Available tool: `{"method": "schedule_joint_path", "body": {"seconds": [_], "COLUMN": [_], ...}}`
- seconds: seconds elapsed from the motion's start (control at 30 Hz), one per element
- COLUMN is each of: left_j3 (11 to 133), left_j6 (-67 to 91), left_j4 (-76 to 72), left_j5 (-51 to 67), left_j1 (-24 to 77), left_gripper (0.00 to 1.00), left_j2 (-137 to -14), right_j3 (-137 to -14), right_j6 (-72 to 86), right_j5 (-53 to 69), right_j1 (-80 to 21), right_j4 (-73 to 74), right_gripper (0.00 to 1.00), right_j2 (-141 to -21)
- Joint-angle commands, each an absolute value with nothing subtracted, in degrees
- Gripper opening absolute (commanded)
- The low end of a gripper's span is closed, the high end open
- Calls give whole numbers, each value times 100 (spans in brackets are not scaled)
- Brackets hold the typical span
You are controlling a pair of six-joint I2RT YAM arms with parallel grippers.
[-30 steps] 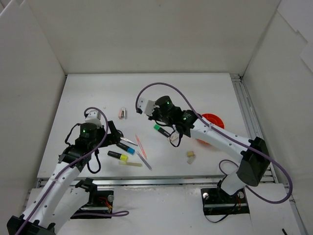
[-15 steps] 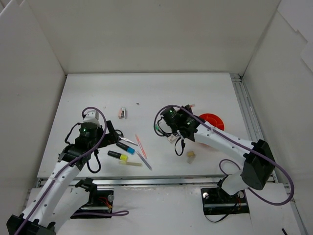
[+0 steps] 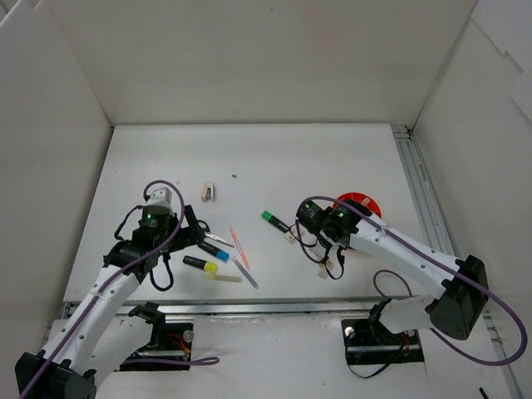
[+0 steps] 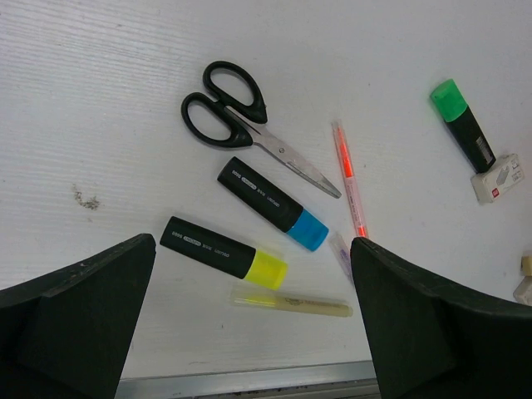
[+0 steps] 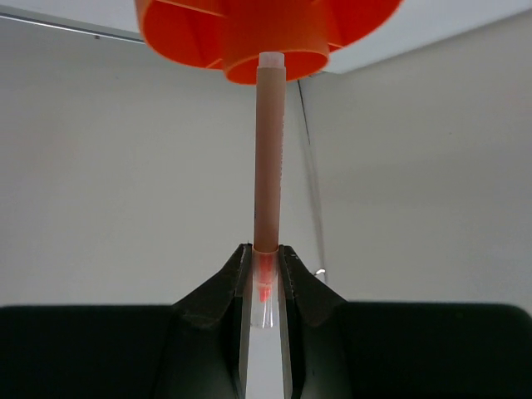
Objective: Sort the stationery into containers
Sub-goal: Place the pen in the storage box.
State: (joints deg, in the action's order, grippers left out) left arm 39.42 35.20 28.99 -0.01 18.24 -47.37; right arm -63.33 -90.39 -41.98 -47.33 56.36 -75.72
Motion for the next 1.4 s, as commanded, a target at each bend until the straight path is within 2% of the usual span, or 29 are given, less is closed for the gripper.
{"method": "schedule_joint_path", "body": {"seconds": [0.0,0.67,0.83,0.87,0.97,1.2,1.3,1.33,1.37], "left_j3": [4078,4201,4184,4175,4157,4140,4175,4201,4201], "left_j6": [3683,3603,3542,3542,3524,3498,3489,3481,3472], "left_j4": [2663,2593,2575,2575,2601,2715,2768,2769,2786], "left_j5": [167,70,97,88,88,44,26,26,26], "left_j1": [1775,1775,1775,1775,1775,1775,1775,1775,1775], "left_gripper": [100,99,99,99,99,99,100,99,99], "left_j2": [-4781,-5291,-5282,-5247,-5177,-4913,-4790,-4720,-4685], "right_j3": [-6171,-6205,-6222,-6214,-6266,-6477,-6915,-7309,-7513], "right_j6": [-9316,-9220,-9141,-9132,-9079,-8991,-8921,-8886,-8825], "right_j5": [-4122,-4360,-4193,-4175,-4236,-4263,-3800,-3562,-3281], "right_j1": [-4738,-4324,-4342,-4342,-4386,-4535,-4675,-4737,-4763], "right_j4": [6680,5546,5458,5458,5458,5458,5344,5248,5204], "right_gripper": [0,1,18,29,47,59,64,72,86], "right_j2": [-7488,-8613,-8701,-8710,-8701,-8605,-8543,-8517,-8517]}}
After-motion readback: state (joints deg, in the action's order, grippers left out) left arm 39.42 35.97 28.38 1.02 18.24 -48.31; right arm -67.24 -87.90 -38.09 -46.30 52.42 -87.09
